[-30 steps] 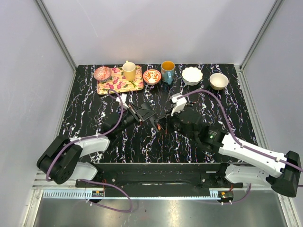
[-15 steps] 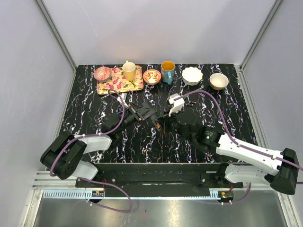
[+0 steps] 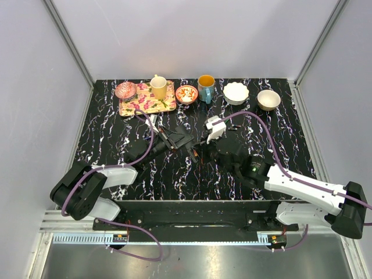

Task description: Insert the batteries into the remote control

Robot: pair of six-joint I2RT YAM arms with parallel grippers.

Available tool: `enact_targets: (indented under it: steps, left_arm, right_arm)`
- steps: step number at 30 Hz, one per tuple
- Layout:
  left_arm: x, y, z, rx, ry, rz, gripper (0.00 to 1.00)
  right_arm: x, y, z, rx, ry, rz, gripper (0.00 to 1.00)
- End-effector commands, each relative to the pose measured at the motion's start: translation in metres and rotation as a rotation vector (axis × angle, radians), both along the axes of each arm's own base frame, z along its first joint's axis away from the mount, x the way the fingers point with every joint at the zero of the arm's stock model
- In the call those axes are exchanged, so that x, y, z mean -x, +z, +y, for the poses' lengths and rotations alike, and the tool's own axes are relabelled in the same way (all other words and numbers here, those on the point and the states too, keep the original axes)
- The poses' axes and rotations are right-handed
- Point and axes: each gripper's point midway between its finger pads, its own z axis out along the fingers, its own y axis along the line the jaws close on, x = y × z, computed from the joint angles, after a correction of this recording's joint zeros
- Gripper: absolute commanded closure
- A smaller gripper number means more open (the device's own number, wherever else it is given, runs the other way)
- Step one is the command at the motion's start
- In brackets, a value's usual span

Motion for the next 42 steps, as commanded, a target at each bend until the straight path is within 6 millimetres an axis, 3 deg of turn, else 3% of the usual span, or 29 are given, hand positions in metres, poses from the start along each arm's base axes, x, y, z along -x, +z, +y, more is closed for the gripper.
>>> enact_targets:
  steps: [1, 13, 20, 42]
  left_arm:
    - [0.007, 0.028, -0.003, 0.07, -0.035, -0.085, 1.0]
    - [0.005, 0.031, -0.003, 0.078, -0.033, -0.093, 1.0]
    - [0.004, 0.037, -0.005, 0.082, -0.036, -0.11, 1.0]
    - [0.004, 0.046, -0.005, 0.075, -0.029, -0.136, 1.0]
  right_arm:
    - [0.003, 0.003, 0.007, -0.011, 0.019, -0.025, 1.0]
    - [0.007, 0.003, 0.012, -0.028, 0.034, -0.019, 1.0]
    - [0.014, -0.016, 0.006, 0.023, 0.039, 0.031, 1.0]
    - [0.026, -0.041, 0.006, 0.149, 0.097, 0.129, 1.0]
